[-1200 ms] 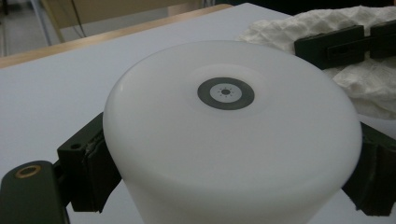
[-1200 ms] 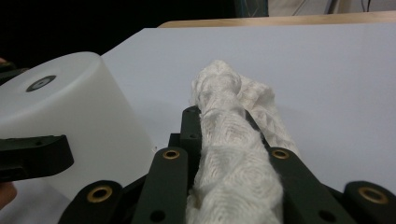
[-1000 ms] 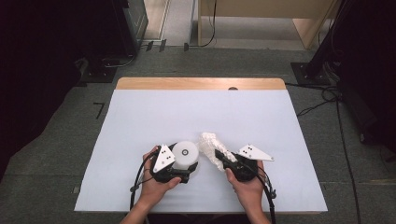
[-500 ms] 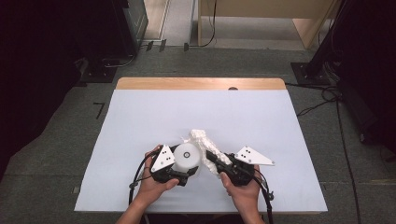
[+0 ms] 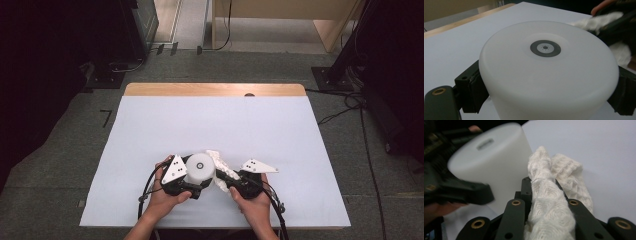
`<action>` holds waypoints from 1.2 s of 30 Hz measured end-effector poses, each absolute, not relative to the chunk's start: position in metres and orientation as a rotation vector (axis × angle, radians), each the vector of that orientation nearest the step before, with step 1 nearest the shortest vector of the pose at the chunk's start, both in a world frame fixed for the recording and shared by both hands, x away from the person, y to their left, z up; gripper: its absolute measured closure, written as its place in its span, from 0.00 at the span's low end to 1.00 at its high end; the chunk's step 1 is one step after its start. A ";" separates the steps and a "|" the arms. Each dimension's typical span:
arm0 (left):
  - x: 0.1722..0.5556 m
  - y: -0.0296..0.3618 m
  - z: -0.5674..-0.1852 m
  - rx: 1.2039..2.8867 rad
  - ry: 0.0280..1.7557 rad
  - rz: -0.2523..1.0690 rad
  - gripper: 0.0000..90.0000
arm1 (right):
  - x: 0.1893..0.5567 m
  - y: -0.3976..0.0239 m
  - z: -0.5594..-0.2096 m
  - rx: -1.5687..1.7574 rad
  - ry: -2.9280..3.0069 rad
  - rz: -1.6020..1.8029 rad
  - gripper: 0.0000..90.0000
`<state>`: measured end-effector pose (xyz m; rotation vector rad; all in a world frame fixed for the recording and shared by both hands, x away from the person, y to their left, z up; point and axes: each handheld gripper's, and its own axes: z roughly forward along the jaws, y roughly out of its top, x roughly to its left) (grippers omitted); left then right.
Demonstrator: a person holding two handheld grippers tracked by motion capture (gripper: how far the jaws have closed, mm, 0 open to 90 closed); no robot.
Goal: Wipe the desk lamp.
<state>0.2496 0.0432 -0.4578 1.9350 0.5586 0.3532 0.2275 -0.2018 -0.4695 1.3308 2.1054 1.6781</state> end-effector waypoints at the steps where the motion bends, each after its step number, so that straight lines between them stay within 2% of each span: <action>1: 0.250 0.043 -0.458 1.934 0.559 0.353 0.10 | 0.226 -0.203 -0.463 1.314 2.088 1.702 0.87; 7: 0.250 0.043 -0.458 1.934 0.557 0.347 0.10 | 0.218 -0.204 -0.441 1.224 2.047 1.735 0.87; 21: 0.249 0.043 -0.458 1.937 0.557 0.354 0.10 | 0.234 -0.234 -0.455 1.411 1.976 1.611 0.86; 26: 0.249 0.043 -0.458 1.939 0.557 0.352 0.10 | 0.245 -0.248 -0.473 1.522 1.999 1.405 0.83; 29: 0.249 0.044 -0.458 1.938 0.555 0.349 0.10 | 0.250 -0.254 -0.479 1.562 1.987 1.255 0.72; 31: 0.249 0.044 -0.458 1.940 0.554 0.349 0.10 | 0.253 -0.259 -0.480 1.605 1.956 1.205 0.58; 36: 0.249 0.044 -0.458 1.938 0.555 0.349 0.10 | 0.251 -0.269 -0.468 1.610 1.863 1.163 0.44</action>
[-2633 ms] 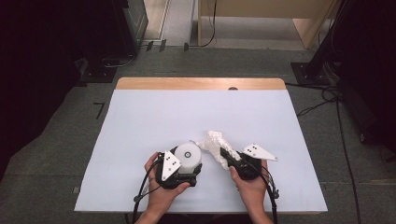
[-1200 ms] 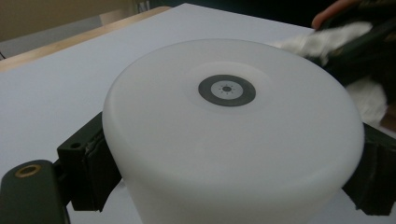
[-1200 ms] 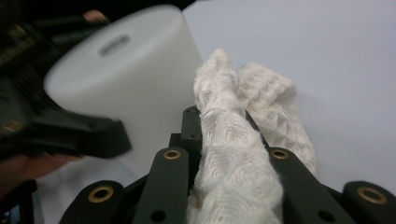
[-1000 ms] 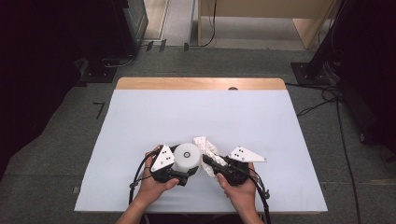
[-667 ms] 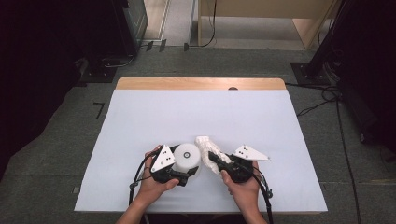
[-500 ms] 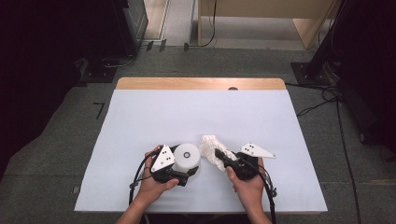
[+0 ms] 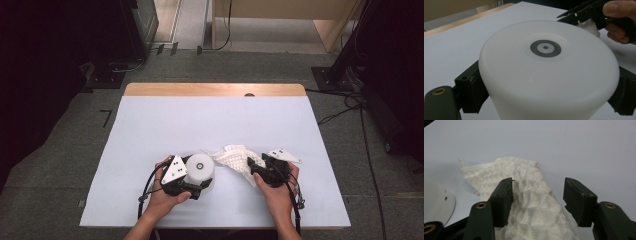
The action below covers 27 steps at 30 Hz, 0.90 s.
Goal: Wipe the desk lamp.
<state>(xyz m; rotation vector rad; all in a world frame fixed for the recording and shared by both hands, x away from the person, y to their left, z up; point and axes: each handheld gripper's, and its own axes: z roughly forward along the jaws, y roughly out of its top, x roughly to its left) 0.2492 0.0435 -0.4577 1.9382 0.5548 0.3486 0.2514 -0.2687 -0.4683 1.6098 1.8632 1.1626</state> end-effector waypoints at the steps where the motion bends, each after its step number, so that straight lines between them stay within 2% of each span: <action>1: 0.249 0.043 -0.458 1.938 0.555 0.349 0.10 | 0.250 -0.271 -0.465 1.602 1.836 1.154 0.42; 5: 0.249 0.044 -0.458 1.939 0.555 0.349 0.10 | 0.246 -0.280 -0.450 1.591 1.754 1.158 0.41; 10: 0.249 0.043 -0.458 1.938 0.555 0.348 0.10 | 0.232 -0.279 -0.432 1.512 1.729 1.290 0.62; 14: 0.249 0.043 -0.458 1.937 0.556 0.348 0.10 | 0.220 -0.261 -0.421 1.424 1.784 1.377 0.72; 18: 0.249 0.043 -0.458 1.936 0.557 0.348 0.10 | 0.217 -0.243 -0.430 1.440 1.880 1.405 0.81; 21: 0.249 0.043 -0.458 1.936 0.557 0.349 0.10 | 0.221 -0.236 -0.449 1.490 1.926 1.305 0.80; 25: 0.249 0.043 -0.458 1.935 0.558 0.348 0.10 | 0.227 -0.238 -0.466 1.543 1.910 1.149 0.73; 27: 0.249 0.043 -0.458 1.933 0.557 0.347 0.10 | 0.231 -0.239 -0.469 1.567 1.920 1.085 0.64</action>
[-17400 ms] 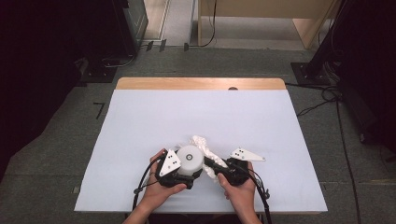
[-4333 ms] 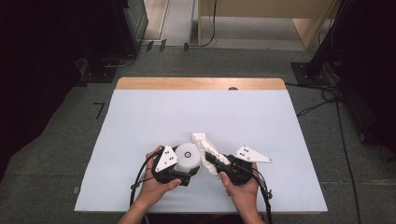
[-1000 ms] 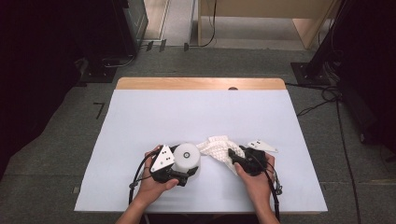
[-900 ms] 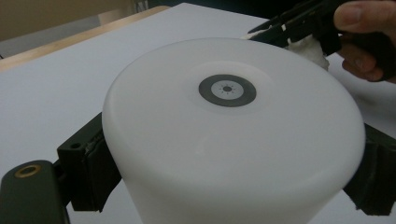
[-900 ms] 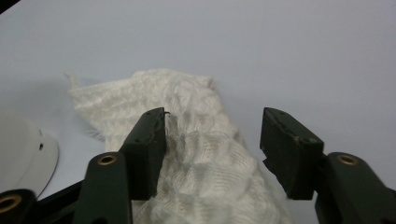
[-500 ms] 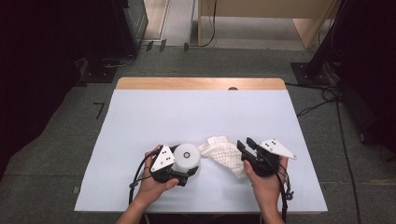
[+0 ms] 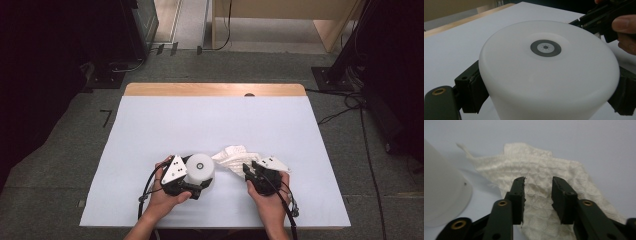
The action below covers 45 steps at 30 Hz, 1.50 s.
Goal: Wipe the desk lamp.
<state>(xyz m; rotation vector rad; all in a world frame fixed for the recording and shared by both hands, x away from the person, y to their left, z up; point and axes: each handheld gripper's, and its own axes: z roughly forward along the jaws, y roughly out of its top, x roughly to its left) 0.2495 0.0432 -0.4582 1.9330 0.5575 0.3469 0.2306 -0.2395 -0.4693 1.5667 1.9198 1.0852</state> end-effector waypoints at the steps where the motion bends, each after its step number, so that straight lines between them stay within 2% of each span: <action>1: 0.250 0.043 -0.458 1.933 0.558 0.347 0.10 | 0.233 -0.239 -0.472 1.575 1.939 1.036 0.61; 5: 0.249 0.043 -0.458 1.935 0.559 0.349 0.10 | 0.241 -0.242 -0.484 1.635 1.922 0.962 0.48; 13: 0.249 0.043 -0.459 1.928 0.562 0.349 0.10 | 0.252 -0.244 -0.494 1.655 1.915 0.958 0.37; 18: 0.248 0.042 -0.459 1.930 0.565 0.353 0.09 | 0.251 -0.231 -0.498 1.565 1.925 0.826 0.37; 19: 0.248 0.043 -0.459 1.930 0.565 0.353 0.09 | 0.252 -0.232 -0.497 1.570 1.924 0.830 0.39; 24: 0.248 0.042 -0.459 1.927 0.576 0.355 0.09 | 0.251 -0.243 -0.496 1.543 1.931 0.827 0.66; 32: 0.241 0.047 -0.452 1.887 0.633 0.386 0.08 | 0.250 -0.250 -0.498 1.489 1.944 0.833 0.83; 35: 0.235 0.047 -0.451 1.847 0.664 0.405 0.07 | 0.251 -0.257 -0.498 1.491 1.954 0.893 0.86; 38: 0.224 0.037 -0.454 1.838 0.725 0.489 0.03 | 0.250 -0.262 -0.498 1.507 1.951 0.949 0.87; 42: 0.216 0.023 -0.458 1.849 0.820 0.608 0.02 | 0.248 -0.259 -0.494 1.483 1.927 0.963 0.87; 45: 0.218 0.020 -0.459 1.860 0.867 0.614 0.05 | 0.244 -0.256 -0.489 1.462 1.918 0.997 0.87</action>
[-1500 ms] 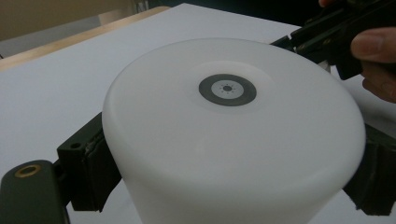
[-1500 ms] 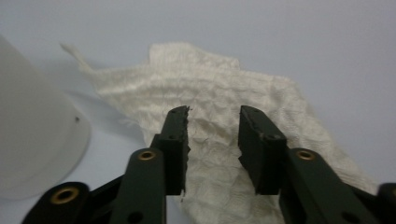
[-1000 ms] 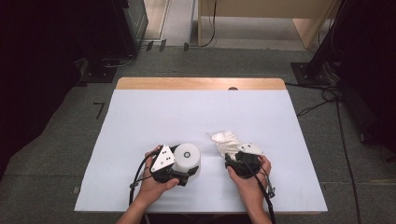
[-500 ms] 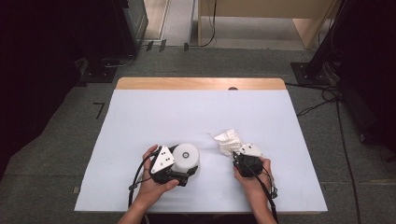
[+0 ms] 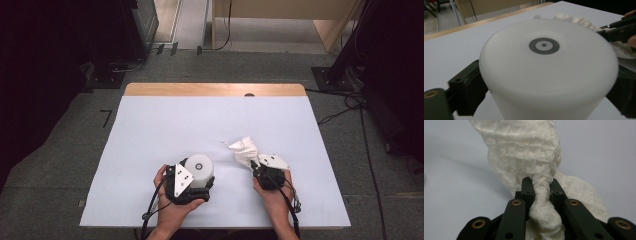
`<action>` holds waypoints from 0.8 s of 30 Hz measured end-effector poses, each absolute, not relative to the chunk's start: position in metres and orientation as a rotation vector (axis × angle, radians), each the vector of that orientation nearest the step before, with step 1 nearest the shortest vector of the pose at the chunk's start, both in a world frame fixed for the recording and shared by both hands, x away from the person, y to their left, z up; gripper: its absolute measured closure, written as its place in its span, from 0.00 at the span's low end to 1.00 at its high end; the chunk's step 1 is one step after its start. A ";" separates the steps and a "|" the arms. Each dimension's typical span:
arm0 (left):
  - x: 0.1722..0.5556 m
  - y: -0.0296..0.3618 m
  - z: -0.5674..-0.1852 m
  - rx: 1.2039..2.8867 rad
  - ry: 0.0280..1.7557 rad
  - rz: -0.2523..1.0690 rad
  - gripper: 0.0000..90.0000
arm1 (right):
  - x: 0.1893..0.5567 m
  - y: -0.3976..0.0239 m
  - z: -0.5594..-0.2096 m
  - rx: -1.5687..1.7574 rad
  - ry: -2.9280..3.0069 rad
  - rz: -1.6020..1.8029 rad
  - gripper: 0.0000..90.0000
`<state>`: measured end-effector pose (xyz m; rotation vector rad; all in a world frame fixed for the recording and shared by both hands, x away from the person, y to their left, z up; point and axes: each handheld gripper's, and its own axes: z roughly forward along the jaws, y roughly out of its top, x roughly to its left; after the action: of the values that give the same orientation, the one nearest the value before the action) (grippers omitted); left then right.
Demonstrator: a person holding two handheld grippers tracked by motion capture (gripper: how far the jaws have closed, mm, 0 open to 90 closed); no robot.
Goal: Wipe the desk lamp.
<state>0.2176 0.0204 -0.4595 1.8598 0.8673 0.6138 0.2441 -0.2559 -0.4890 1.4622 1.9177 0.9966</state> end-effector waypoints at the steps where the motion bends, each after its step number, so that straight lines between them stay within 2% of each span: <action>1: 0.219 0.022 -0.460 1.864 0.877 0.586 0.06 | 0.243 -0.255 -0.486 1.449 1.910 1.010 0.87; 5: 0.221 0.025 -0.461 1.865 0.849 0.555 0.09 | 0.237 -0.255 -0.473 1.442 1.890 1.153 0.87; 10: 0.238 0.036 -0.453 1.878 0.601 0.412 0.09 | 0.227 -0.250 -0.445 1.392 1.874 1.384 0.87; 12: 0.245 0.040 -0.451 1.866 0.601 0.354 0.09 | 0.219 -0.241 -0.430 1.319 1.873 1.453 0.87; 15: 0.248 0.041 -0.456 1.914 0.607 0.360 0.09 | 0.211 -0.228 -0.419 1.247 1.889 1.524 0.87; 24: 0.247 0.035 -0.460 1.934 0.603 0.372 0.09 | 0.218 -0.200 -0.452 1.251 2.082 1.451 0.87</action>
<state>0.2470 0.0348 -0.4605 1.9337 0.6033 0.3716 0.2180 -0.1995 -0.4525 1.2512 2.0817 1.4513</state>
